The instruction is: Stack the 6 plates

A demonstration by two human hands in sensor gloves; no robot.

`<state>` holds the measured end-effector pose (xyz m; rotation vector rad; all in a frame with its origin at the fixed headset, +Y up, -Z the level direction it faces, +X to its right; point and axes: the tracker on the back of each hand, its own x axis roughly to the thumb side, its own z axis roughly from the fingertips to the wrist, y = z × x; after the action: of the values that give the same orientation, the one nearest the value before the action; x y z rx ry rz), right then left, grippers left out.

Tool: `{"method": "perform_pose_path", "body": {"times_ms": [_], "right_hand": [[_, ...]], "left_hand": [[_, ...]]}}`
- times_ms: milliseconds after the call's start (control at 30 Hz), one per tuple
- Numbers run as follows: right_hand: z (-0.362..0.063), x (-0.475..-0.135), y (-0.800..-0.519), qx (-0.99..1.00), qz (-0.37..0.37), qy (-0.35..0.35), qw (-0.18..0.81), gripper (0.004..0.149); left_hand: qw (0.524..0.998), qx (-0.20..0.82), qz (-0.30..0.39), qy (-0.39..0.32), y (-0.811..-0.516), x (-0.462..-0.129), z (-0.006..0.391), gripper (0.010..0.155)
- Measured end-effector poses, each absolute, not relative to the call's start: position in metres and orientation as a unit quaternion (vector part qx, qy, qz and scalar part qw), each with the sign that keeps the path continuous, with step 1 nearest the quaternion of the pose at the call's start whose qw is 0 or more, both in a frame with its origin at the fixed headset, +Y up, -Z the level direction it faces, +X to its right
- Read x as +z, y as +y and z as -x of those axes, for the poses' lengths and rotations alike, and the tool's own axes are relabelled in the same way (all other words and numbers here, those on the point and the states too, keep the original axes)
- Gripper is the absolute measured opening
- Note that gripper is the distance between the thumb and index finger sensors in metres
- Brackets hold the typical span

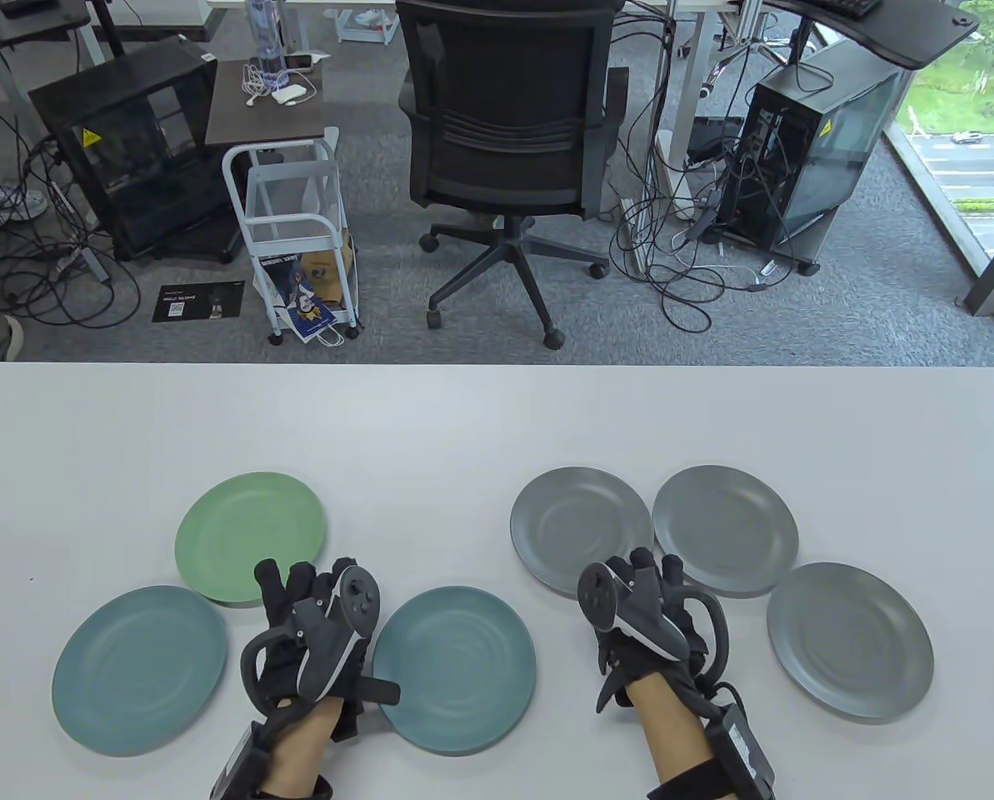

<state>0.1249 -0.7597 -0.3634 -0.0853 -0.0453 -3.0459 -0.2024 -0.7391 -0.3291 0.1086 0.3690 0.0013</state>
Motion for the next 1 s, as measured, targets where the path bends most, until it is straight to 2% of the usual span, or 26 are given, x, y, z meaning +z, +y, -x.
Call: {"method": "perform_pose_path", "body": {"times_ms": [600, 1000], "right_hand": [[-0.115, -0.364, -0.762, -0.993, 0.039, 0.06, 0.097, 0.04], [-0.119, -0.355, -0.753, -0.987, 0.043, 0.137, 0.073, 0.037]], "left_hand": [[0.983, 0.005, -0.05, 0.177, -0.74, -0.329, 0.201, 0.063], [0.982, 0.019, -0.05, 0.179, -0.741, -0.329, 0.203, 0.062]]}}
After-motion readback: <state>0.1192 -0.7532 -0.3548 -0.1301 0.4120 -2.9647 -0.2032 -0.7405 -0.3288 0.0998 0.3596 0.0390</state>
